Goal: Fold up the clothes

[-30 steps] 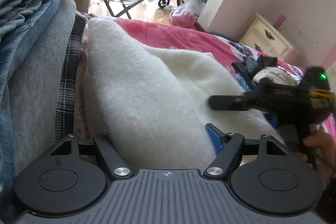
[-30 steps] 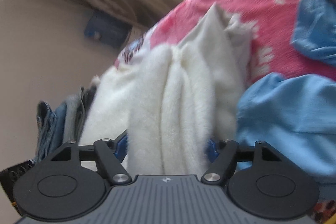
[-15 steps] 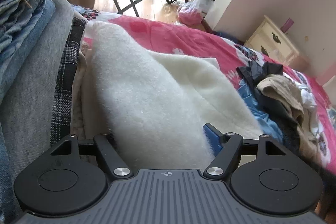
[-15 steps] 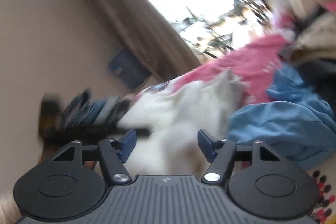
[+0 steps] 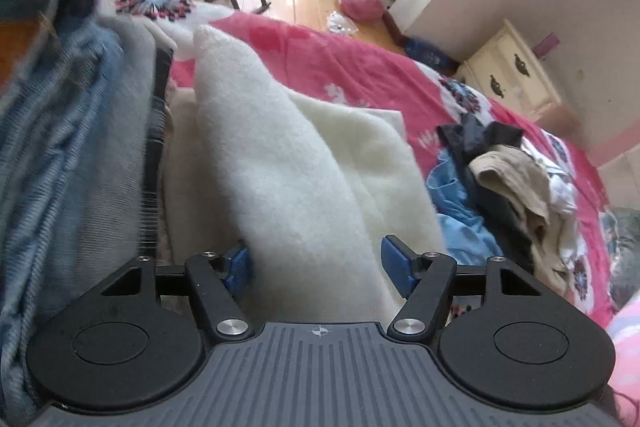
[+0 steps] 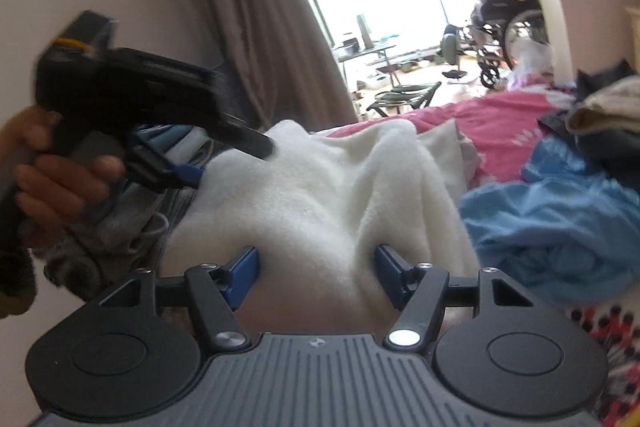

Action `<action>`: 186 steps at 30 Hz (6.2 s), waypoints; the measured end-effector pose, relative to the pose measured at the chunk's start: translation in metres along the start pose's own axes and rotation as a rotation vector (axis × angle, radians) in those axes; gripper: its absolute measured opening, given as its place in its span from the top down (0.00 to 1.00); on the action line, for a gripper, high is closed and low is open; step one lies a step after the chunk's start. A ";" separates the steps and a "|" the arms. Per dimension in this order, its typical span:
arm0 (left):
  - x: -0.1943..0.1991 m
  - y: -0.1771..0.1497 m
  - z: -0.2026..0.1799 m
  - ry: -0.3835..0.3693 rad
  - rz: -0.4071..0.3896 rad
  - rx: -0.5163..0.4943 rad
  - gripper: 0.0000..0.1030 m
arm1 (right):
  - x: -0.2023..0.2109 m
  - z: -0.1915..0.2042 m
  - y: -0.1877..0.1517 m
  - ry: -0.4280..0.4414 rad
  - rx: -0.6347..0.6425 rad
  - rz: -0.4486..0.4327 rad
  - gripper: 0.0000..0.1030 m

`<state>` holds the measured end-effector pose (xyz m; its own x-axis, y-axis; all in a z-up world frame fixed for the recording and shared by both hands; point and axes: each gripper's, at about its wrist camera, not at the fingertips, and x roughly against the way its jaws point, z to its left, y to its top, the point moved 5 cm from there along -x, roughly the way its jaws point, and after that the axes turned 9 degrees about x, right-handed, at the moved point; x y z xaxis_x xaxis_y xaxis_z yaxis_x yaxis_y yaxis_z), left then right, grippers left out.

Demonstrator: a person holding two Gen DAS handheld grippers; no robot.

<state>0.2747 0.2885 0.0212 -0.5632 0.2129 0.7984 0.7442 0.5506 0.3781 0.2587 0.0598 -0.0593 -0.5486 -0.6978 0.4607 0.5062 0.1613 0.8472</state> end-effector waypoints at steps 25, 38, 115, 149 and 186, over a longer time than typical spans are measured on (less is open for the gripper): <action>-0.010 -0.178 -0.021 0.140 -0.447 -0.873 0.22 | 0.035 -0.014 0.018 -0.156 0.159 0.131 0.73; -0.025 -0.204 -0.008 0.178 -0.539 -1.078 0.21 | -0.094 -0.021 0.042 -0.268 0.398 0.214 0.80; 0.142 -0.323 -0.036 0.146 -0.364 -0.176 0.00 | 0.253 0.102 -0.115 -0.194 -0.058 0.239 0.39; 0.152 -0.308 -0.012 0.272 -0.352 -0.088 0.00 | 0.256 0.121 -0.097 -0.282 -0.083 0.200 0.05; 0.152 -0.306 -0.021 0.300 -0.421 -0.107 0.00 | 0.260 0.115 -0.083 -0.427 -0.018 0.240 0.00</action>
<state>-0.0308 0.1353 0.0363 -0.7052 -0.2581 0.6604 0.5170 0.4501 0.7281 -0.0020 -0.0547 0.0206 -0.6371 -0.2930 0.7129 0.6613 0.2675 0.7008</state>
